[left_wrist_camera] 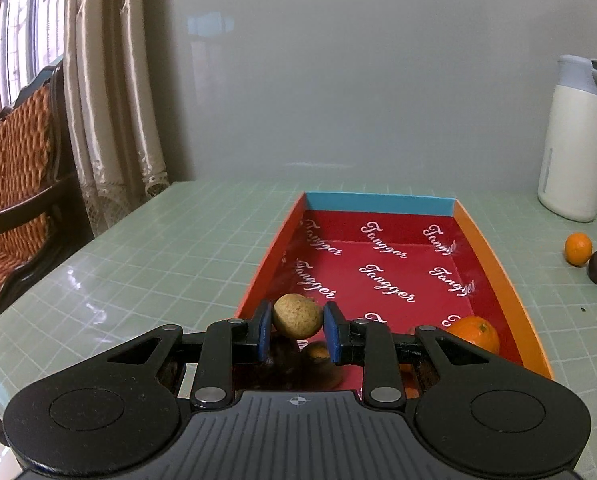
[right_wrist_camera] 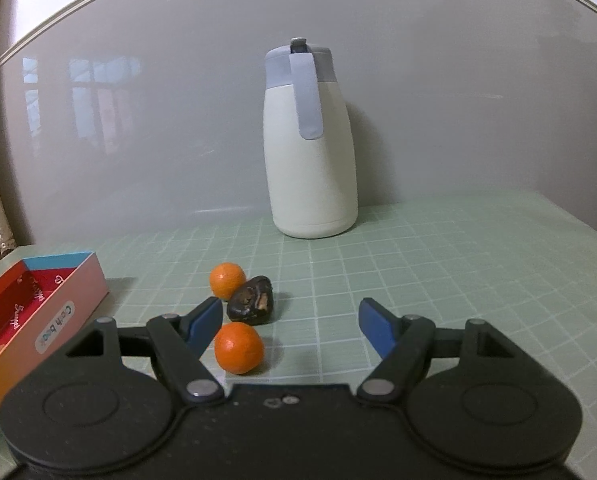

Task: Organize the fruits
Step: 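Carry the beige fruit with the left tool over the red box, then open the left tool to drop the beige fruit into the box, then lift the open left tool away from the box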

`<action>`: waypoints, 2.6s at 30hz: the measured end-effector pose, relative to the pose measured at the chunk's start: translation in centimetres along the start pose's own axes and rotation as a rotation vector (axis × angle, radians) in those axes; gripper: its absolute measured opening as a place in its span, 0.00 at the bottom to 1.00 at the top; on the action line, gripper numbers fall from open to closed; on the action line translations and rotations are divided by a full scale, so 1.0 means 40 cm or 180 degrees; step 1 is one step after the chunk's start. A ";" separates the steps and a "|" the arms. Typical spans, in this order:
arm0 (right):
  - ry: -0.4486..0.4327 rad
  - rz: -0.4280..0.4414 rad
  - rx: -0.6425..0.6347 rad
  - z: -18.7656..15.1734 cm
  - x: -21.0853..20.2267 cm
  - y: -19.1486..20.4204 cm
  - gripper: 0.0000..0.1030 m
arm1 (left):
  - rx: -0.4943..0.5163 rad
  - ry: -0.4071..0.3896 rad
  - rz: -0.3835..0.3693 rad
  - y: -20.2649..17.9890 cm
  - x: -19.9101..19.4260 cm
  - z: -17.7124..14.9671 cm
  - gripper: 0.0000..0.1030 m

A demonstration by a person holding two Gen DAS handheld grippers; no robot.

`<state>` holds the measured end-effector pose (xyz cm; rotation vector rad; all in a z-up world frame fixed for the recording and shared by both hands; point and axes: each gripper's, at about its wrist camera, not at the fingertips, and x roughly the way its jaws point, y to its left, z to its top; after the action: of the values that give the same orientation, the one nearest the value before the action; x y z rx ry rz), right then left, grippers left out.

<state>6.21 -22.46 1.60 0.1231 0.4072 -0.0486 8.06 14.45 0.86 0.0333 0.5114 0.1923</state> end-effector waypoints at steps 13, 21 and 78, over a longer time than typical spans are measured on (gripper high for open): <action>0.0014 0.0035 -0.0045 -0.003 0.001 0.020 0.73 | -0.0008 0.0067 0.0004 0.000 0.008 0.003 0.27; 0.0010 0.0044 -0.0030 -0.002 0.001 0.016 0.73 | -0.0059 0.0129 0.0038 0.004 0.016 0.004 0.27; 0.0019 0.0052 0.0171 -0.015 -0.094 -0.158 0.73 | 0.0696 -0.0233 -0.0752 -0.363 -0.240 -0.011 1.00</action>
<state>2.07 -28.56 1.86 0.1795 0.4110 -0.0432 2.19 -1.63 3.94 0.1915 0.4574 -0.0963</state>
